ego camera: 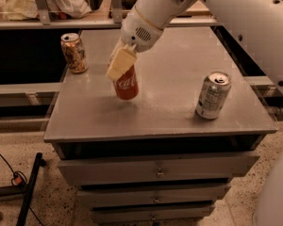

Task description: Move coke can near orange can

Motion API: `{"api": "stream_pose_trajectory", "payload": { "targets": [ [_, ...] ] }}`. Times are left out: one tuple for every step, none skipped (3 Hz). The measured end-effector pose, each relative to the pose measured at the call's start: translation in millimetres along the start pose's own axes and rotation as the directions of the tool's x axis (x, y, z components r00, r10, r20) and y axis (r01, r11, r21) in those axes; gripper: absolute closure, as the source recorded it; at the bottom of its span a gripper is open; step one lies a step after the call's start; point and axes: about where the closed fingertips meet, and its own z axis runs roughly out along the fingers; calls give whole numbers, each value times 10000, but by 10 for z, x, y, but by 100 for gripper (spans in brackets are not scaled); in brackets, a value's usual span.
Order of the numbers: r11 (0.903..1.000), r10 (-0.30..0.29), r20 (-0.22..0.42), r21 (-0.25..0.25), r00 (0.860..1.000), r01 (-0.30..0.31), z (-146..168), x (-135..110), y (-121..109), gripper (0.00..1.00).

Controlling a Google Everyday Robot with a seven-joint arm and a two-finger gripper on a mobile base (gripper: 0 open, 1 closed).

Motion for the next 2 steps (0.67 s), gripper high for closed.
{"api": "stream_pose_trajectory", "payload": {
  "targets": [
    [9962,854,196,135,9962,-857,-21,-201,-384,100],
    [9763,2052,755,546,9758,-2095,-47,-332,-623,100]
  ]
}}
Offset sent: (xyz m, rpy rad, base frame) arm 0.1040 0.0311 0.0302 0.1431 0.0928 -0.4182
